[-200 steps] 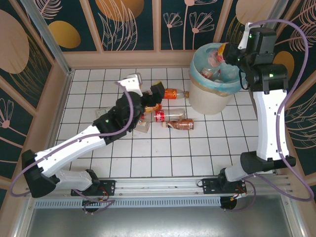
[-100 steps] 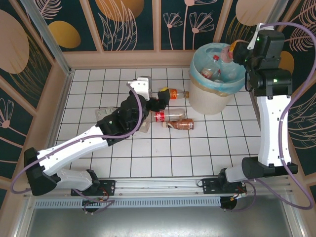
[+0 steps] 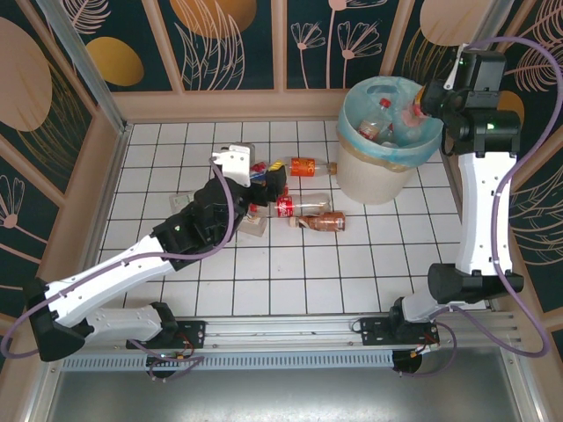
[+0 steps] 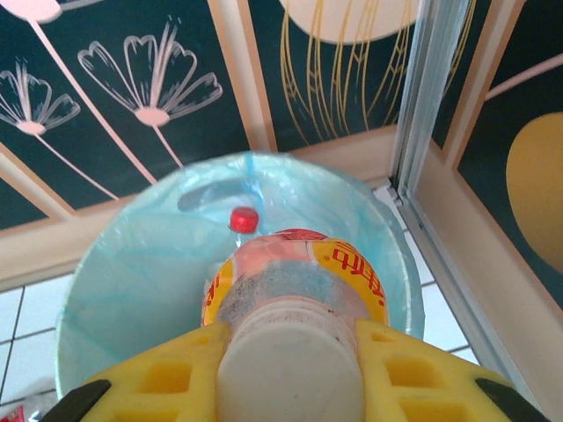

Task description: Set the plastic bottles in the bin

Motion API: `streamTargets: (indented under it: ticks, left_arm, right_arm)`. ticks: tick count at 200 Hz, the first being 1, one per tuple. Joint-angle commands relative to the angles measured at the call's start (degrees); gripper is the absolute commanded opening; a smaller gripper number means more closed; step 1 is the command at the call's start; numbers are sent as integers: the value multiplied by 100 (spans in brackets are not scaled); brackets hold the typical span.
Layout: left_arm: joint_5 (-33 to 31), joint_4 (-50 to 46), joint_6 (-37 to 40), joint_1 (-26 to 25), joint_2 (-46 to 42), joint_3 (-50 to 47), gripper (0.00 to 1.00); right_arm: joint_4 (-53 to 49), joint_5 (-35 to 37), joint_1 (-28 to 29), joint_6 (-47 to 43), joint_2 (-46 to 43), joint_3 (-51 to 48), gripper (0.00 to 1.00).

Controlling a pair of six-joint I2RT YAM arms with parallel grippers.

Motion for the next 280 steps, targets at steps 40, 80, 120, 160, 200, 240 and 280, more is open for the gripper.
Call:
streamTargets:
  ticks: [40, 80, 120, 160, 200, 240, 280]
  left_arm:
    - [-42, 58, -271, -17, -297, -432, 87]
    - [-16, -123, -384, -11, -351, -453, 87]
    - [30, -261, -485, -12, -338, -524, 87]
    - [166, -325, -647, -14, -289, -567, 87]
    - [254, -320, -746, -12, -248, -578, 87]
    - [331, -359, -795, -14, -93, -557, 87]
    - [450, -419, -794, -9, 103, -440, 87]
  right_arm:
    - [-186, -367, -33, -34, 49, -580, 0]
    - [-71, -505, -29, -7, 16, -915, 0]
    - [-33, -610, -36, 1, 44, -1101, 0]
    - [-2, -615, -35, -12, 136, -1285, 0]
    - [65, -610, -31, -25, 313, -1506, 0]
    - [79, -797, -33, -51, 566, -1572, 0]
    - [96, -907, -34, -95, 785, -1547, 0]
